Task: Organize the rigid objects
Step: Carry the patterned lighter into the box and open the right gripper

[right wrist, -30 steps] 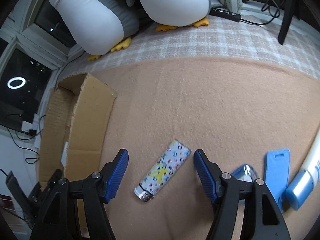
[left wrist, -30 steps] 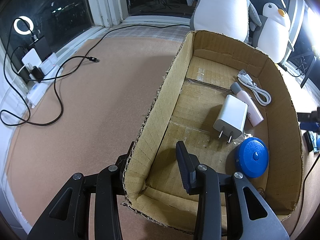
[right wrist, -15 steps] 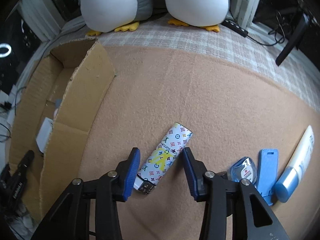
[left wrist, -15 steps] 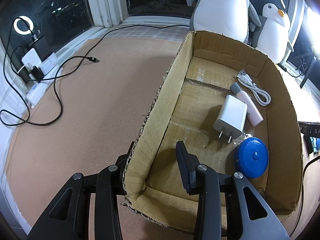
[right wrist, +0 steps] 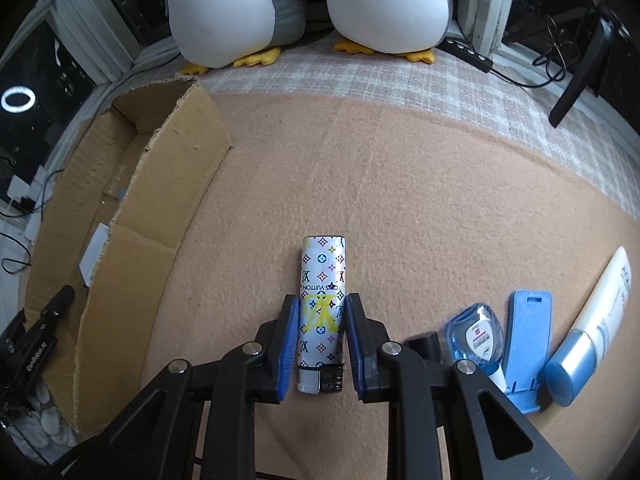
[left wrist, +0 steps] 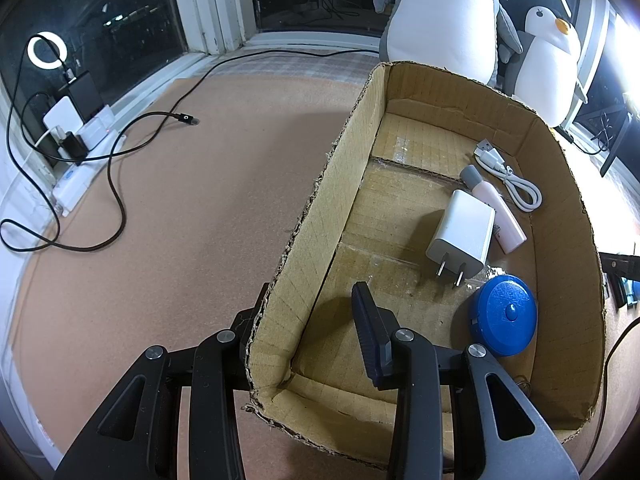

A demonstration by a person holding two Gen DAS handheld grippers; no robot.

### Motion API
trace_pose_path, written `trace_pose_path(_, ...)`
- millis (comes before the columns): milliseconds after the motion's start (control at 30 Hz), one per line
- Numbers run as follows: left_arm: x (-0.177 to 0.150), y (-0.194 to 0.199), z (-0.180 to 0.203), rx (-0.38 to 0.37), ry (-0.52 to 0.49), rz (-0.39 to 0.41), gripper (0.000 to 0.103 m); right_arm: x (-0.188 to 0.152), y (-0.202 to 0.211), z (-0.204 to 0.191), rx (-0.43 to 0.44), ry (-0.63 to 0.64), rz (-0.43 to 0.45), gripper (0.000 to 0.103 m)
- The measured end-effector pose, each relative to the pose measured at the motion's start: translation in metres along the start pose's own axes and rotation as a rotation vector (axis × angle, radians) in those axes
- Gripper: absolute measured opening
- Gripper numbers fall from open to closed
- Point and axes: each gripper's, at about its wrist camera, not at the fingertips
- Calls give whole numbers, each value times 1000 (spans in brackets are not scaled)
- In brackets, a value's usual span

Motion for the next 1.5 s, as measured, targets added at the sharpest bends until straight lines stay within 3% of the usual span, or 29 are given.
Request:
trace_pose_path(300,0,0,0,-1,0,1,37,-8,31,-15,86,-18,64,21)
trace_pose_path(600,0,0,1,-2,1,1,37,1,60,-79,202,92,117,21)
trace_pose_path(1100,0,0,0,-2,1,1,37,-1,34,-152,342,159,39,21)
trace_pose_path(1500,-1,1,2,-3,2,4,37,-9,24,-156,348,162,12,21)
Point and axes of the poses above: each gripper's, at about its wrist camera, not at the fingertips, and y roughly against the way its jaws point, z to its right, x to its top, and after that the axes turned 2 degrees about z, right-handed
